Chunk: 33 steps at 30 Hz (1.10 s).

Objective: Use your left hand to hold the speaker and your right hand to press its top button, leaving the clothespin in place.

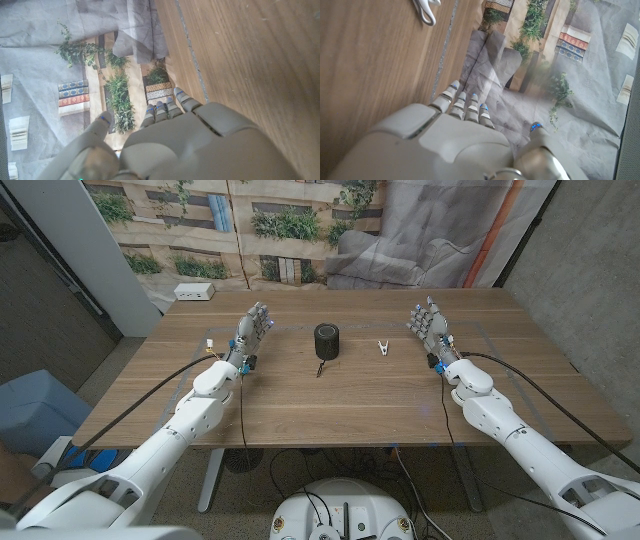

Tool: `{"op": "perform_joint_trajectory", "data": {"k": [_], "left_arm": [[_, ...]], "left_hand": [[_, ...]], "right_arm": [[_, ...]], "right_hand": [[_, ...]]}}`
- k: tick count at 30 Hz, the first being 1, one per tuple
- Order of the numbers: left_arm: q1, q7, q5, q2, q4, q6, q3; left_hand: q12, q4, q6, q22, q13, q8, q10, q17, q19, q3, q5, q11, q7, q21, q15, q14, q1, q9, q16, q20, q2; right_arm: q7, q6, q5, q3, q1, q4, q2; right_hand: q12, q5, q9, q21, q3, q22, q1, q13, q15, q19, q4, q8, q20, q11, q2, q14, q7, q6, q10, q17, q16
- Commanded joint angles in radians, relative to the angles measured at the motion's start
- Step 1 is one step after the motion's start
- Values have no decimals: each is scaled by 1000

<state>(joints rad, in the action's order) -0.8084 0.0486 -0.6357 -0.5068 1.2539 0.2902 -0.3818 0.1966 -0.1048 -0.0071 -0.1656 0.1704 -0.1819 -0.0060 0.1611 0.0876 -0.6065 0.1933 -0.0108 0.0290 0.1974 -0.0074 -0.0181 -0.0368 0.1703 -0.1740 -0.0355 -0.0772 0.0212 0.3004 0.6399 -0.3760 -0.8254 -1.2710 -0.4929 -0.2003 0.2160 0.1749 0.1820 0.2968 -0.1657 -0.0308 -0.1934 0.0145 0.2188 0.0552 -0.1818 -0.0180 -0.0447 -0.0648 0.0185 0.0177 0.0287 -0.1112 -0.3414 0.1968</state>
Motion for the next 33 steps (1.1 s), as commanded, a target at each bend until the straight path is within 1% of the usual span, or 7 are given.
{"op": "perform_joint_trajectory", "data": {"k": [1,8,13,17,22,26,33], "left_arm": [[60,37,40,-3,-66,13,-25],[69,62,59,-39,-35,-20,-38],[68,82,64,-64,-10,-46,-45],[62,81,74,-85,14,-60,-46],[63,105,82,-98,6,-37,-48],[80,158,91,-117,-13,-28,-57],[96,205,109,-146,-18,-12,-64]], "left_hand": [[7,15,6,-2,3,-6,4,3,14,-11,4,-11,-1,2,-11,-1,-12,1,-5,-34,-69],[4,45,11,-1,3,-5,8,2,16,-17,0,-20,-11,-2,-22,1,-27,1,-2,-38,-57],[2,85,16,0,3,-5,14,2,19,-21,-6,-35,-25,-6,-38,1,-45,1,0,-44,-38],[1,104,17,0,3,-4,16,2,19,-22,-9,-40,-32,-8,-48,-1,-54,2,1,-45,-29],[0,159,20,1,4,-5,25,3,22,-26,-15,-59,-53,-10,-62,3,-78,2,0,-47,-2],[-2,203,19,0,4,-7,27,4,18,-30,-17,-71,-63,-14,-68,-2,-101,2,1,-46,17],[-4,239,22,0,4,-9,28,4,16,-34,-17,-81,-72,-15,-78,-3,-122,3,0,-46,27]], "right_arm": [[-23,-2,-24,-7,15,15,3],[-22,1,-23,-7,20,29,9],[-23,-2,-20,-7,18,30,10],[-26,-10,-17,-5,16,29,8],[-26,-10,-14,-3,17,33,9],[-29,-5,-16,-3,16,35,11],[-32,-4,-14,-2,8,32,11]], "right_hand": [[-5,3,2,6,7,-3,0,-4,7,8,0,-7,1,3,-10,0,0,13,-9,-1,3],[-3,3,2,6,7,-3,-1,-4,5,8,-1,-6,2,4,-10,0,1,10,-7,3,3],[-3,4,2,6,9,-3,-3,-4,4,8,-3,-5,3,4,-11,0,2,9,-6,5,3],[-2,4,2,6,9,-3,-4,-4,4,8,-3,-5,3,4,-11,0,2,8,-5,6,3],[-2,4,2,6,10,-3,-6,-4,3,8,-4,-5,3,4,-12,0,3,8,-6,8,3],[-1,4,2,6,10,-3,-7,-4,4,9,-5,-5,4,4,-12,1,3,7,-5,10,4],[0,4,2,6,10,-3,-7,-3,5,9,-6,-5,5,4,-13,2,3,7,-3,12,5]]}}
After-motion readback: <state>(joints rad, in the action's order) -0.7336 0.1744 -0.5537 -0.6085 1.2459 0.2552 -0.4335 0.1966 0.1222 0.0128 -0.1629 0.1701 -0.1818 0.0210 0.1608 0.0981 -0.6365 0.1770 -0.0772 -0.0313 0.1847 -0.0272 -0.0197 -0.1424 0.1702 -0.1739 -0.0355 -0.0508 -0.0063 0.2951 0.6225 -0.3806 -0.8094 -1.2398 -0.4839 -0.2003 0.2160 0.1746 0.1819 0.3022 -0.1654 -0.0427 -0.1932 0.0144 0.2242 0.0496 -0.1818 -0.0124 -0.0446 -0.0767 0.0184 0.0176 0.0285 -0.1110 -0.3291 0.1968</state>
